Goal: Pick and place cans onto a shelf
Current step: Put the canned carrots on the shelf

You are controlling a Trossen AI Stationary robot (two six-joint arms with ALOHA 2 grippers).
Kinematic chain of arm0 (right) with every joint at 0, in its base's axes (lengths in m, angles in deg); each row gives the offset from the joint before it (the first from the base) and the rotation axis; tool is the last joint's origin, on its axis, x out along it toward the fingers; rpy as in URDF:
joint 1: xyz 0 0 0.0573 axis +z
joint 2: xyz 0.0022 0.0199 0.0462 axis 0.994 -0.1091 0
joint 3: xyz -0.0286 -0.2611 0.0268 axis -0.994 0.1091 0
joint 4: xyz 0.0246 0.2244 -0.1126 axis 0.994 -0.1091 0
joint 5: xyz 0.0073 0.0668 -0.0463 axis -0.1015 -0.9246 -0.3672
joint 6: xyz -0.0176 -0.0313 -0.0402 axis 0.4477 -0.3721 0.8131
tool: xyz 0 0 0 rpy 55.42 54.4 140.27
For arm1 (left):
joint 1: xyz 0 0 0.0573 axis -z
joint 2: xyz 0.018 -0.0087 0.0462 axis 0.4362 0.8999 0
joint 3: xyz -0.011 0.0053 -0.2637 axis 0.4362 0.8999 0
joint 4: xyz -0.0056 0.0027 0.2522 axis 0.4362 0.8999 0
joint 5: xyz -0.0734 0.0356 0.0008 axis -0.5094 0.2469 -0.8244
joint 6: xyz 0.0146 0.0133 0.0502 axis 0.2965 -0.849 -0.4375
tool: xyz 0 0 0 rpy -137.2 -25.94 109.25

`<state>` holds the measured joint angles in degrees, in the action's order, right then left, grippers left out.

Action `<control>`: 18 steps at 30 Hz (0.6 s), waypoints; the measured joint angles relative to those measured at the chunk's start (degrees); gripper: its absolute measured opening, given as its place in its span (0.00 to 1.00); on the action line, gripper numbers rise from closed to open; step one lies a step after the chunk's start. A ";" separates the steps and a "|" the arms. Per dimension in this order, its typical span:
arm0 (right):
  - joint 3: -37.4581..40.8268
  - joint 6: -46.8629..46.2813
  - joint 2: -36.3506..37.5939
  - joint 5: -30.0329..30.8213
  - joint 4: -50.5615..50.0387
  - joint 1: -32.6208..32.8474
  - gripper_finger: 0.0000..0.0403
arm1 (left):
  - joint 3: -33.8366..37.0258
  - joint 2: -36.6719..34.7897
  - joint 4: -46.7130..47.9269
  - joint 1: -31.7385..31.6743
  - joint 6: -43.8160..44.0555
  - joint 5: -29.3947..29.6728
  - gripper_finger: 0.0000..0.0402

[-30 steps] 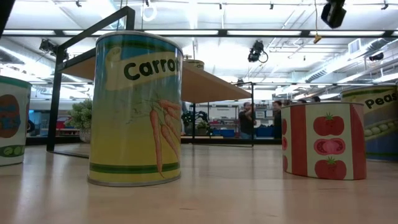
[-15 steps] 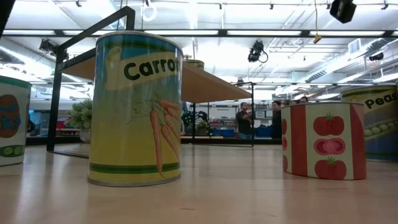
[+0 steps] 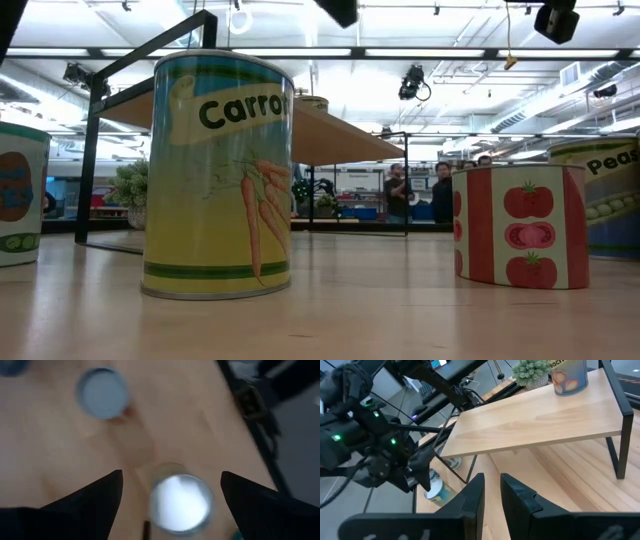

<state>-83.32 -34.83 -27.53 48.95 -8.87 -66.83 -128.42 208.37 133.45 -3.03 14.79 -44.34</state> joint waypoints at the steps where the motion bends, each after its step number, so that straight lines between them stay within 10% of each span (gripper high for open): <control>1: 0.00 0.01 0.00 0.01 0.00 0.00 0.17 | 0.68 -0.01 -0.05 0.18 -0.76 -1.60 0.85; 18: 0.00 0.09 -0.15 1.49 0.11 0.00 0.17 | 6.76 0.07 0.21 1.03 -1.56 -0.04 0.85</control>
<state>-83.32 -34.74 -27.69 50.44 -8.76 -66.83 -121.66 208.44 133.66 -2.00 13.23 -44.38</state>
